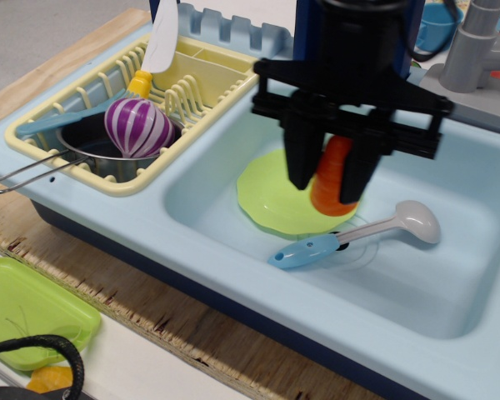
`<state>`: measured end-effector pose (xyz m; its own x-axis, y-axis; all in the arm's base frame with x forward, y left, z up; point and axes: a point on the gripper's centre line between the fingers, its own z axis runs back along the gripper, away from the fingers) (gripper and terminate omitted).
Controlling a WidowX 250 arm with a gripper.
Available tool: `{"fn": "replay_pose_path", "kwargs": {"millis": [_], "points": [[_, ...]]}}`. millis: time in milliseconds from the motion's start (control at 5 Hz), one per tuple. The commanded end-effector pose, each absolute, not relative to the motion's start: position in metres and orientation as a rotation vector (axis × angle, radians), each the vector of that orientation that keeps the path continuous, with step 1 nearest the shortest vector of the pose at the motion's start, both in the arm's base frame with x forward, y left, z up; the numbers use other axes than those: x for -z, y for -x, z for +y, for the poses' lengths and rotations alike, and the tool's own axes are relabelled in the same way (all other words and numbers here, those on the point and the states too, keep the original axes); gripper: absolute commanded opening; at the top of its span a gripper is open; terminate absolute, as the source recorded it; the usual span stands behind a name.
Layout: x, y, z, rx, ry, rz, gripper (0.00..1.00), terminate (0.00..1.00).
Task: Put carrot on plate
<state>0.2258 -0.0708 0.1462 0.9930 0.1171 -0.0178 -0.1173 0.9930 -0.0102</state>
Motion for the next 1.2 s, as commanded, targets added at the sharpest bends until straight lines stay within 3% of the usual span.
{"fn": "replay_pose_path", "kwargs": {"millis": [0, 600, 1000], "points": [[-0.153, -0.226, -0.05, -0.162, 0.036, -0.026, 0.0, 0.0], [-0.128, -0.278, -0.041, -0.11, 0.083, 0.013, 0.0, 0.0], [-0.114, -0.287, -0.031, -0.117, 0.086, 0.043, 0.0, 0.0]]}}
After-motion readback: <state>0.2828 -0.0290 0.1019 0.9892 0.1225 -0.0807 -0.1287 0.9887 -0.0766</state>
